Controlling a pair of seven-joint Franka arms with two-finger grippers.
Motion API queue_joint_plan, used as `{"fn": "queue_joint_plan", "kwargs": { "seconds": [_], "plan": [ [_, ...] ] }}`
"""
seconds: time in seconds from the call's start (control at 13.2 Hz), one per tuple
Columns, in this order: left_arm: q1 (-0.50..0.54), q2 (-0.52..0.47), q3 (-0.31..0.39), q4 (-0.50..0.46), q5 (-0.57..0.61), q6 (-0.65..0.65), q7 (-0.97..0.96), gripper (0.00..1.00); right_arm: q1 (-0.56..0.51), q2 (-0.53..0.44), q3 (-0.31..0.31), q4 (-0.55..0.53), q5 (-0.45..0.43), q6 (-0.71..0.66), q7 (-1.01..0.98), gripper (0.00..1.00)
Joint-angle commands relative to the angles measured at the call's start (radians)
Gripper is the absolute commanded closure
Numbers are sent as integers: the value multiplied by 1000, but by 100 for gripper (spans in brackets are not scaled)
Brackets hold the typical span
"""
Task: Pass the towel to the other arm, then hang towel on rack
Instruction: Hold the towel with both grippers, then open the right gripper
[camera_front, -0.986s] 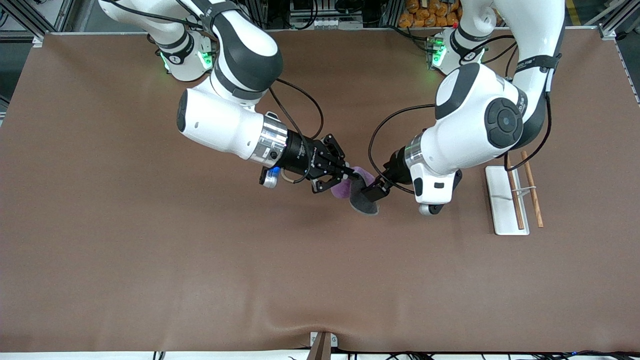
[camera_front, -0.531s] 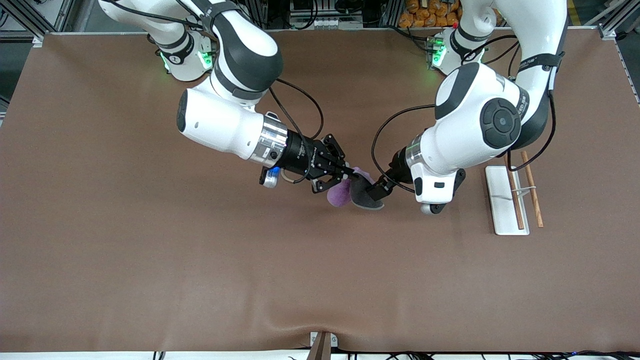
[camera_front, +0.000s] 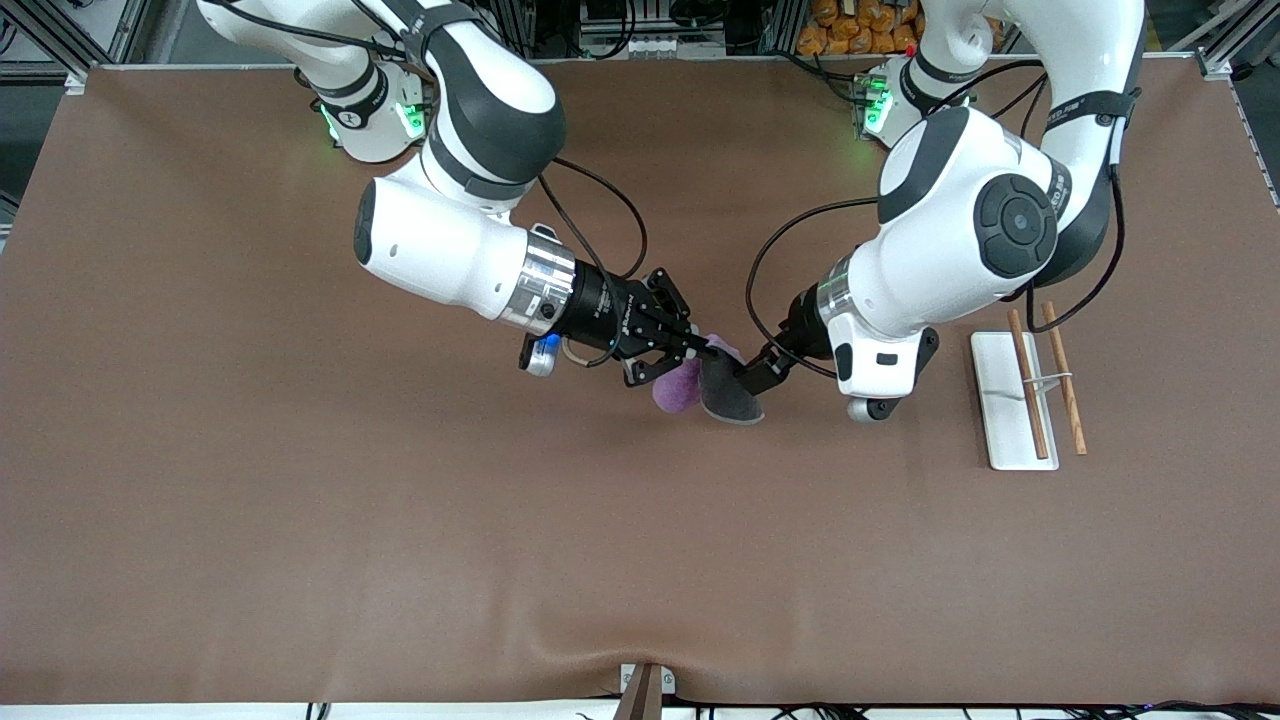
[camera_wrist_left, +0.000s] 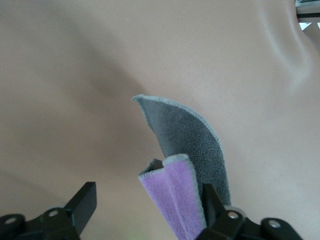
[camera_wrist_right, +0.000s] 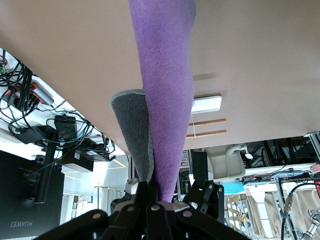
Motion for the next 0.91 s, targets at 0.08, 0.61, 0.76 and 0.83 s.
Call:
{"fn": "queue_joint_plan", "kwargs": {
  "seconds": [0.08,0.61,0.76,0.83],
  "plan": [
    [-1,-12,0,-2,20,-18,2,17,13,20,-13,36,8,-3,17,100],
    [-2,-10,0,-2,18,-18,1,29,13,20,-13,36,8,-3,17,100],
    [-4,-7,-2,-2,17,-18,1,29,13,20,-13,36,8,-3,17,100],
    [-5,-6,-2,-2,17,-18,2,30,13,20,-13,36,8,-3,17,100]
  ]
}}
